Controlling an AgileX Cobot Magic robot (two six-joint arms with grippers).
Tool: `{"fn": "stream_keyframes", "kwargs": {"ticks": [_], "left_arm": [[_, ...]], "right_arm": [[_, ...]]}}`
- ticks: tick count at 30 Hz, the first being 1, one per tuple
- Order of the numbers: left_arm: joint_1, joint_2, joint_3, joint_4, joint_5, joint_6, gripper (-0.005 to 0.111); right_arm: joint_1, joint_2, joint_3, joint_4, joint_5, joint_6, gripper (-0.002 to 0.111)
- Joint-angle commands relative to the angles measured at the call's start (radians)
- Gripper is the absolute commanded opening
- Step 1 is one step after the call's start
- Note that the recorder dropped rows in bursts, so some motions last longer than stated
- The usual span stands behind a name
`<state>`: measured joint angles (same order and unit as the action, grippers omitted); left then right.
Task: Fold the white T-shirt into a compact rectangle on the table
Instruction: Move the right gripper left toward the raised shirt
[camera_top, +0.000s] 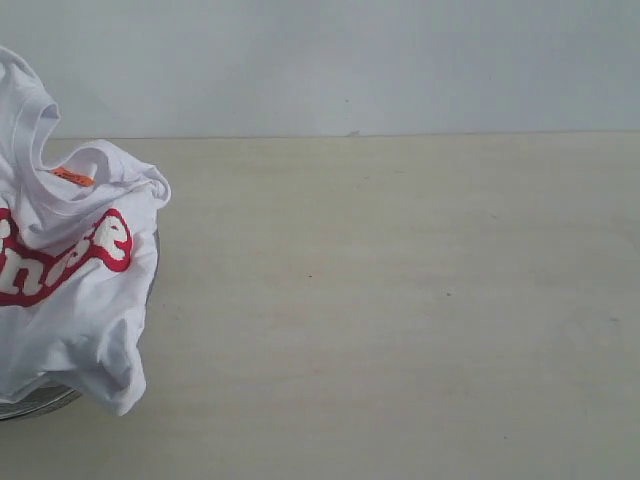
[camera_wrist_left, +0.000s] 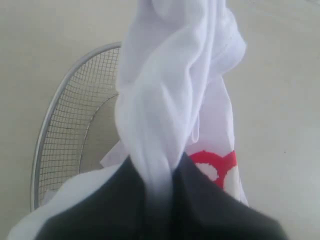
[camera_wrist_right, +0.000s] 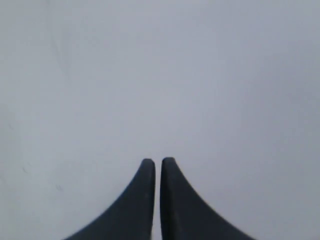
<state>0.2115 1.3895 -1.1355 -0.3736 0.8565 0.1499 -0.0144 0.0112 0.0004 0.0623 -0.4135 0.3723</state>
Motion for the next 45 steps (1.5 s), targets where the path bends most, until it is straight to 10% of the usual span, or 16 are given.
{"fn": "stream_keyframes", "kwargs": {"ticks": [1, 7, 16, 23, 32, 38, 45], "left_arm": [[0.0, -0.026, -0.006, -0.015, -0.015, 0.008, 0.005], [0.0, -0.034, -0.006, -0.037, -0.011, 0.031, 0.005], [0.0, -0.034, -0.006, -0.033, -0.005, 0.032, 0.005], [0.0, -0.034, -0.006, -0.028, -0.004, 0.036, 0.005], [0.0, -0.034, -0.006, -0.03, 0.0, 0.037, 0.005], [0.0, -0.034, -0.006, -0.042, 0.015, 0.048, 0.005], [0.0, -0.034, -0.006, -0.24, 0.051, 0.228, 0.005]], "right_arm": [[0.002, 0.014, -0.042, -0.011, -0.001, 0.332, 0.0], [0.109, 0.256, -0.316, -0.371, 0.367, 0.446, 0.0], [0.457, 0.919, -0.614, -0.36, 0.478, 0.432, 0.0], [0.476, 1.174, -0.798, -0.304, 0.7, 0.355, 0.0], [0.204, 1.434, -1.142, 0.652, 1.221, -0.654, 0.0], [0.017, 1.654, -1.278, 1.04, 1.46, -0.909, 0.0], [0.034, 1.917, -1.45, 1.265, 1.619, -1.011, 0.0]]}}
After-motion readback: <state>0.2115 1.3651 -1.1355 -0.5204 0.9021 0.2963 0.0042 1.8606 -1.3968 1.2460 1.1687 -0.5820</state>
